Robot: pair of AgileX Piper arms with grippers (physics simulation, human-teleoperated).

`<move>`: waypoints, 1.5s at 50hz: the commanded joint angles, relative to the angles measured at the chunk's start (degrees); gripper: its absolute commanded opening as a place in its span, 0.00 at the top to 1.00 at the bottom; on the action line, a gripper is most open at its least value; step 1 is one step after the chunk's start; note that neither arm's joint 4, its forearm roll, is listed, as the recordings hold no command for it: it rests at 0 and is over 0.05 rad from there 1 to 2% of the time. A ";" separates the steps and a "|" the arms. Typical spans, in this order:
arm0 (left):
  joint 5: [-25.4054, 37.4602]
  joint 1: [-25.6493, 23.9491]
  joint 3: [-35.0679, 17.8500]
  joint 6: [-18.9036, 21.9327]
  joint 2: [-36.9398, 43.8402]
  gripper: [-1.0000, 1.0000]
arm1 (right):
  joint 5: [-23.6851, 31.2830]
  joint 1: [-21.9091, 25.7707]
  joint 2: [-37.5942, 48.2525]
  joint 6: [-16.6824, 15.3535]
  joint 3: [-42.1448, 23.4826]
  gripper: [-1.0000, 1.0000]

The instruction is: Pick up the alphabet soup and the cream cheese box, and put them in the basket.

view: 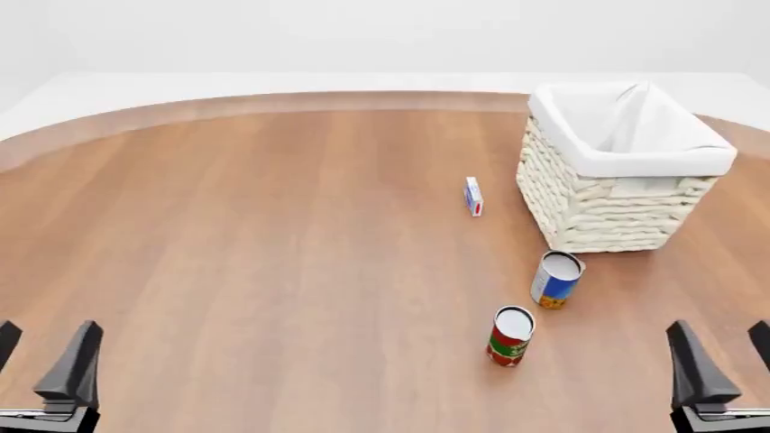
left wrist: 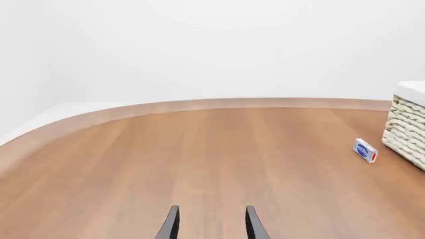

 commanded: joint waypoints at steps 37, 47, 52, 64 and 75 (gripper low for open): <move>0.00 0.00 0.00 0.00 0.00 0.00 | -16.18 2.19 22.12 -2.77 0.01 0.00; 0.00 0.00 0.00 0.00 0.00 0.00 | -22.10 1.81 29.24 -3.13 -0.26 0.00; 0.00 0.00 0.00 0.00 0.00 0.00 | -26.67 2.28 34.77 -3.29 -0.62 0.00; 0.00 0.00 0.00 0.00 0.00 0.00 | -37.27 2.61 48.22 -2.38 -2.24 0.00; 0.00 0.00 0.00 0.00 0.00 0.00 | -43.05 2.81 56.92 -2.21 -3.29 0.00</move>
